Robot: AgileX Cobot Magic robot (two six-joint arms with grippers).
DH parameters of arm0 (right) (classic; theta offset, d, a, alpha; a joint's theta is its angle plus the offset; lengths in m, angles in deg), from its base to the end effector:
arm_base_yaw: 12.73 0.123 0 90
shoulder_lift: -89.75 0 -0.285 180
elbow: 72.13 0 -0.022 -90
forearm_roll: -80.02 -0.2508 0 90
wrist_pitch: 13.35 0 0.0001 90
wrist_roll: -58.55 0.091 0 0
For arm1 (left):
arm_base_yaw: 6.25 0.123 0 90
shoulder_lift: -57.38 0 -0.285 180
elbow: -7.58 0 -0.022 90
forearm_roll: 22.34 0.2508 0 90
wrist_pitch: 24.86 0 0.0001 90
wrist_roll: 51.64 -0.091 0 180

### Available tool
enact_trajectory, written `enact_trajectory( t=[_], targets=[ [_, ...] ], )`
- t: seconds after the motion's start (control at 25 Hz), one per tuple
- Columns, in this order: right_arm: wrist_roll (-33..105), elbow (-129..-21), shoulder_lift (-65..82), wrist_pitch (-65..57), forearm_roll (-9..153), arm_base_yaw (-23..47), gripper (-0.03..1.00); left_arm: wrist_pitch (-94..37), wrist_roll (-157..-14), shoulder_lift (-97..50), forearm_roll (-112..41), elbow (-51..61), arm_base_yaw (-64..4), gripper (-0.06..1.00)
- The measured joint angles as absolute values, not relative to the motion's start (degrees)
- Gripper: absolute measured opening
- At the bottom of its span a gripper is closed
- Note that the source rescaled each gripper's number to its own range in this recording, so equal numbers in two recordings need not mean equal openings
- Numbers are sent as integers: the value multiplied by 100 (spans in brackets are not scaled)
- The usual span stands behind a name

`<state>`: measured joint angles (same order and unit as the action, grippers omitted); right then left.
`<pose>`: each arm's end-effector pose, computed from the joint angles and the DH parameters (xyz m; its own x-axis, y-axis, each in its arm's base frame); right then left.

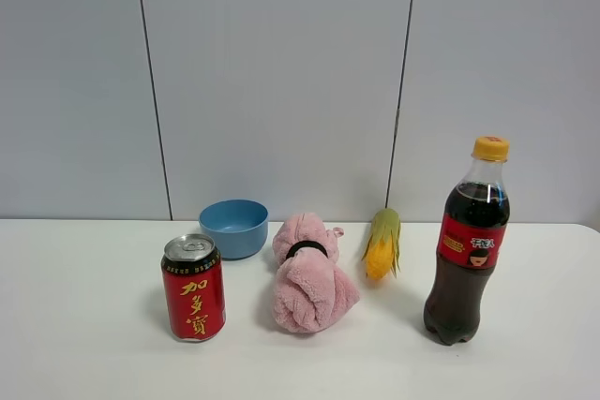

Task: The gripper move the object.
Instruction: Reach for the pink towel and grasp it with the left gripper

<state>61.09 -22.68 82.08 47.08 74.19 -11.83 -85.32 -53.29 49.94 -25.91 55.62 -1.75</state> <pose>-0.0035 0.0080 0.2738 -0.4673 0.0868 -0.8798 -0.0501 0.9910 0.1244 -0.0063 -0.0054 0.2804 -0.4353 -0.0362 -0.8996 -0.0306 0.9992 -0.0254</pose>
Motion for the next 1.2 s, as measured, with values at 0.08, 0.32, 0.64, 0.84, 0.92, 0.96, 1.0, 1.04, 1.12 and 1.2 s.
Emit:
enact_trajectory(
  t=[0.08, 0.32, 0.64, 0.84, 0.92, 0.96, 1.0, 1.04, 1.12, 1.2],
  targets=[
    [6109, -2268, 8208, 4708, 7419, -1183, 100, -8532, -5329, 4994, -2591, 5562, -175, 71],
    [6109, -2268, 8208, 4708, 7419, -1183, 100, -8532, -5329, 4994, -2591, 5562, -175, 71],
    [6109, -2268, 8208, 4708, 7419, -1183, 100, -8532, -5337, 4994, -2711, 5562, -175, 71],
    [6109, -2268, 8208, 4708, 7419, -1183, 100, -8463, -5348, 4994, -2868, 5535, -175, 71],
    [6109, -2268, 8208, 4708, 7419, -1183, 100, -8408, -5351, 4937, -2916, 5488, -175, 71],
    [6109, -2268, 8208, 4708, 7419, -1183, 100, -8329, -5351, 4884, -2961, 5480, -175, 71],
    [6109, -2268, 8208, 4708, 7419, -1183, 100, -8278, -5351, 4811, -3008, 5476, -175, 71],
    [6109, -2268, 8208, 4708, 7419, -1183, 100, -8224, -5351, 4734, -3080, 5476, -175, 71],
    [6109, -2268, 8208, 4708, 7419, -1183, 100, -8094, -5351, 4484, -3166, 5463, -175, 71],
    [6109, -2268, 8208, 4708, 7419, -1183, 100, -7986, -5351, 4131, -3166, 5334, -175, 71]
  ],
)
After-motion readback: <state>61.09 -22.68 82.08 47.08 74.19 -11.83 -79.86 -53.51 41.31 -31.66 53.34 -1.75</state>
